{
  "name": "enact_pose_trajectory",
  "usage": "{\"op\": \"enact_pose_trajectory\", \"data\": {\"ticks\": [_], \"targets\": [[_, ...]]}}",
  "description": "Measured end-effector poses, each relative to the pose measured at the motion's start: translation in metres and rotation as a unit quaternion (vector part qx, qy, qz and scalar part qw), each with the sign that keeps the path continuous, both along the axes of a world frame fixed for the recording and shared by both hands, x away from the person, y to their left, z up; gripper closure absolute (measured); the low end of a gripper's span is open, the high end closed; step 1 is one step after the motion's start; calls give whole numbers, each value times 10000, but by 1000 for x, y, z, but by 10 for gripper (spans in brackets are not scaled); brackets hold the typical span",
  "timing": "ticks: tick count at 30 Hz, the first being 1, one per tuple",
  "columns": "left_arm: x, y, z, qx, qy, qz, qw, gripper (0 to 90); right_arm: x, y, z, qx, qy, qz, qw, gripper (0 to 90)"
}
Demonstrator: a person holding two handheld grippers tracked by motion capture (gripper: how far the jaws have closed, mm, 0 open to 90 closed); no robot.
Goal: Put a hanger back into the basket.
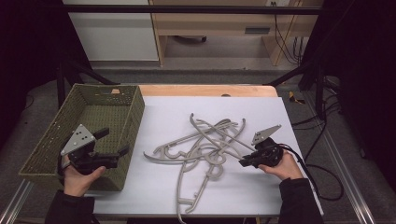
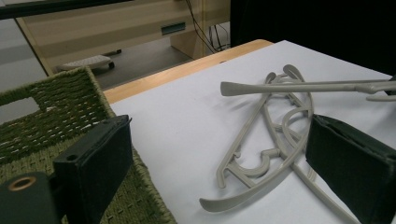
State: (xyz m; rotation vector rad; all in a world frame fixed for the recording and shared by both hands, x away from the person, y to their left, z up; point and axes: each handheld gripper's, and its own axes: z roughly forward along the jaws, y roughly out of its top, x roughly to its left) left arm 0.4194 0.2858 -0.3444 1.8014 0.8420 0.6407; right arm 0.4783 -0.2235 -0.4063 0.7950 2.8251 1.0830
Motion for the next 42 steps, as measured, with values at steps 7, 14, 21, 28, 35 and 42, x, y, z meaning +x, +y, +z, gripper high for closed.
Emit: {"op": "enact_pose_trajectory", "data": {"ticks": [7, 14, 21, 28, 35, 42], "targets": [[-4, -12, 2, 130, -49, -195, 9997, 69, -12, 11, 19, 285, -128, 364, 9988, 817], [-9, -38, -1, 424, -16, -610, 9972, 67, -27, 32, 34, 524, -153, 914, 9943, 817], [-16, -67, -6, 958, -5, -1132, 9889, 61, -34, 52, 37, 562, -38, 1375, 9889, 817], [-21, -89, -18, 1625, -22, -1664, 9726, 92, -38, 68, 33, 431, 177, 1712, 9841, 818], [-24, -110, -32, 2313, -139, -2063, 9507, 161, -40, 76, 32, 457, 294, 1908, 9801, 818], [-25, -123, -44, 2816, -295, -2328, 9304, 358, -42, 83, 31, 431, 342, 2045, 9773, 818]]}}
